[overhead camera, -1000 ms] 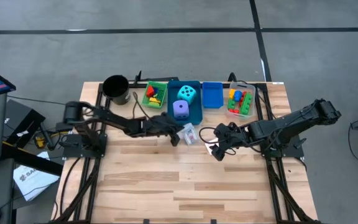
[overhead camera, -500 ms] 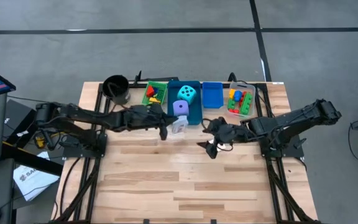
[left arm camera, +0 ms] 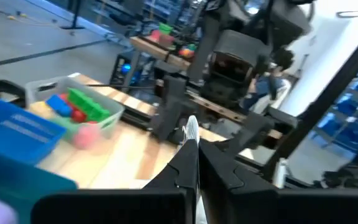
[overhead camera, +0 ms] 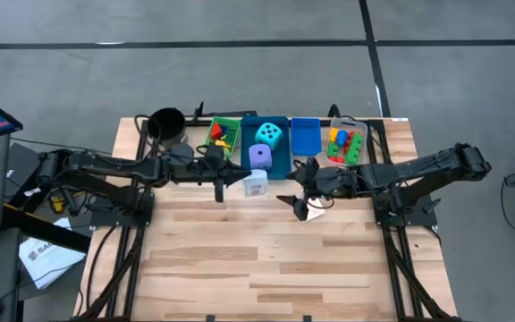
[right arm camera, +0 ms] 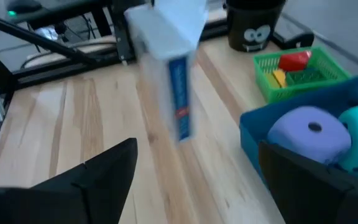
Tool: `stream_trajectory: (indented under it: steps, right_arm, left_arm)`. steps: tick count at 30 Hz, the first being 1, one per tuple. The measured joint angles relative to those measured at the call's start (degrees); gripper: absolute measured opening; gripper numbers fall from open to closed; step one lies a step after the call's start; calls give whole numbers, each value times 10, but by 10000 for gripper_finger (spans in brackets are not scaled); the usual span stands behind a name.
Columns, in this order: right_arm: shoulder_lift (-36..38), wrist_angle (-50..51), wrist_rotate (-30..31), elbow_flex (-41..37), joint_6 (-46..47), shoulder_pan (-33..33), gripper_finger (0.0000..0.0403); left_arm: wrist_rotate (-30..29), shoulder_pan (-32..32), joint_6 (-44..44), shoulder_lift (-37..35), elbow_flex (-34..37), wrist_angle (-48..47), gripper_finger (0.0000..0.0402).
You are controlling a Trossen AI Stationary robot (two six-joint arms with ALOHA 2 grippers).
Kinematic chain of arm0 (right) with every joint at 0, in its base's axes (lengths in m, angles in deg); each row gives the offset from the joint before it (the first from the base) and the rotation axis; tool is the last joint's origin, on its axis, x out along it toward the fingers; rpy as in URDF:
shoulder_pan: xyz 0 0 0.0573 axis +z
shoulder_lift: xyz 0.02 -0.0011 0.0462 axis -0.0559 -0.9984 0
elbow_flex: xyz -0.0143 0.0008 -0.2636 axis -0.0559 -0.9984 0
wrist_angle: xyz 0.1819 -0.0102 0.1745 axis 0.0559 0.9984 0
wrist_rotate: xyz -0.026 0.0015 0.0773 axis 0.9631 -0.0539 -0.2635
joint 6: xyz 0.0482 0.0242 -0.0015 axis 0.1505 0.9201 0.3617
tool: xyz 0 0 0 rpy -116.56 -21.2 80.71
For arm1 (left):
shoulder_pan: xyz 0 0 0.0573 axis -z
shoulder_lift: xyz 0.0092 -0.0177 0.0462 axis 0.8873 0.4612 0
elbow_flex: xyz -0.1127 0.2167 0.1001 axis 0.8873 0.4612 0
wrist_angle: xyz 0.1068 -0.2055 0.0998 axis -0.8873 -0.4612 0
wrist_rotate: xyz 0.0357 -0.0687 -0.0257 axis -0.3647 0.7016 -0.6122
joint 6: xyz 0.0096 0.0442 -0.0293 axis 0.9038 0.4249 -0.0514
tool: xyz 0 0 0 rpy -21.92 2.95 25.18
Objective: Pick & Place Toys
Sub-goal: Put the white playing card box into the light blue bin
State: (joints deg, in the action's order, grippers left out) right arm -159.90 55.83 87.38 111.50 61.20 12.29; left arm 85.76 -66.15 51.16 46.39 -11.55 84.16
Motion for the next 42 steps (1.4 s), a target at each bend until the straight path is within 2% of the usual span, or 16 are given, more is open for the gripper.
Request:
stream_trajectory:
  steps: [4, 11, 24, 34, 42]
  right_arm:
    - [0, -33, -1, 0, -22, -3, 327]
    - [0, -89, -18, 0, -39, -3, 327]
    - [-7, -150, -33, -1, -77, -3, 327]
    - [-73, -276, -62, -1, -88, -3, 327]
    - [-99, -278, -60, 0, -92, -11, 327]
  left_arm:
    - [20, 3, -5, 0, 0, 28, 0]
    - [19, 3, -20, 0, 0, 83, 0]
    - [19, 3, -55, 0, 0, 128, 0]
    - [38, 3, -78, 0, 0, 138, 0]
    - [37, 6, -78, 0, 0, 133, 0]
